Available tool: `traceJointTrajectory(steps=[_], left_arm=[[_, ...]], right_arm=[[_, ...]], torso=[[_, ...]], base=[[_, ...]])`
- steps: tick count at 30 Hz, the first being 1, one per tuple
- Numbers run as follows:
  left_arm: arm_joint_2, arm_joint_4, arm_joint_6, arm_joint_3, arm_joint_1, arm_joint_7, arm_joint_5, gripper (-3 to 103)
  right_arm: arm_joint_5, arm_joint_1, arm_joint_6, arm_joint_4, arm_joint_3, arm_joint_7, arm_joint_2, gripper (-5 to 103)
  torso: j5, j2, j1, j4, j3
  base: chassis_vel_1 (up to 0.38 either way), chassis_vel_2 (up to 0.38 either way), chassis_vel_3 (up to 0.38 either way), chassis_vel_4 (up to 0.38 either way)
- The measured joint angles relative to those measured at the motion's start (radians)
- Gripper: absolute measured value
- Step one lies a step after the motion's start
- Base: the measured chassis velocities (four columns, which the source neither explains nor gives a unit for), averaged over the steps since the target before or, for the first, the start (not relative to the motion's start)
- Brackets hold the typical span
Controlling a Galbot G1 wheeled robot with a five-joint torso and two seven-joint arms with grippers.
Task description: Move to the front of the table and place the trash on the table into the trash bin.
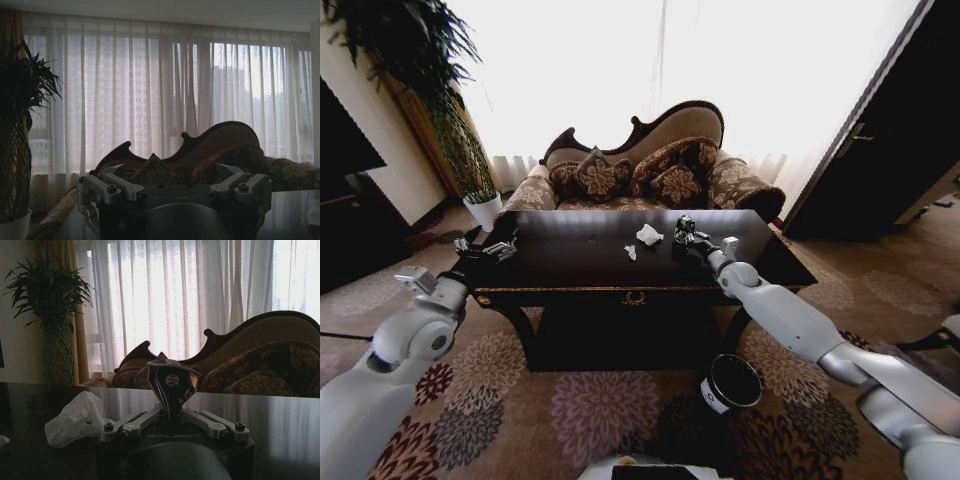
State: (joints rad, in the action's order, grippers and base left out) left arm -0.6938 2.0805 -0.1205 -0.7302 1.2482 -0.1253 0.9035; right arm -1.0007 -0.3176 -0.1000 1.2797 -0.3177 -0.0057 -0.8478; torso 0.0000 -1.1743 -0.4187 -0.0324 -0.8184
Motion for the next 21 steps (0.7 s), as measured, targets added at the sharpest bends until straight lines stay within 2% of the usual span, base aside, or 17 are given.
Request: traceJointTrajectory(steps=[5,10,13,14,15,19,21], left_arm=[[0.0,0.0,0.0,0.0,0.0,0.0,0.0,100],[0.0,0.0,0.0,0.0,0.0,0.0,0.0,100],[0.0,0.0,0.0,0.0,0.0,-0.001,0.0,100],[0.0,0.0,0.0,0.0,0.0,-0.001,0.0,100],[0.0,0.0,0.0,0.0,0.0,0.0,0.0,100],[0.0,0.0,0.0,0.0,0.0,0.0,0.0,100],[0.0,0.0,0.0,0.0,0.0,0.0,0.0,100]], right_arm=[[0.0,-0.053,0.012,0.061,0.049,0.017,0.03,0],[0.018,-0.154,0.034,0.159,0.148,0.048,0.088,0],[0.048,-0.293,0.036,0.261,0.307,0.054,0.151,0],[0.048,-0.293,0.036,0.261,0.307,0.054,0.151,0],[0.05,-0.332,0.038,0.29,0.352,0.054,0.163,0],[0.066,-0.61,0.038,0.457,0.618,0.048,0.218,0],[0.068,-0.651,0.038,0.481,0.661,0.047,0.222,0]], torso=[[0.0001,0.0,0.0,0.0,0.0],[0.0001,0.0,0.0,-0.0001,0.0],[0.0,0.0,0.0,-0.0003,0.0],[0.0,0.0,0.0,-0.0003,0.0],[0.0002,0.0,0.0,-0.0003,0.0],[0.0008,0.0,0.0,-0.0004,0.0],[0.0005,0.0,0.0,-0.0003,0.0]], base=[[0.0,0.0,0.0,0.0],[0.0,0.0,0.0,0.0],[0.0,0.0,0.0,0.0],[0.0,0.0,0.0,0.0],[0.0,0.0,0.0,0.0],[0.0,0.0,0.0,0.0],[0.0,0.0,0.0,0.0]])
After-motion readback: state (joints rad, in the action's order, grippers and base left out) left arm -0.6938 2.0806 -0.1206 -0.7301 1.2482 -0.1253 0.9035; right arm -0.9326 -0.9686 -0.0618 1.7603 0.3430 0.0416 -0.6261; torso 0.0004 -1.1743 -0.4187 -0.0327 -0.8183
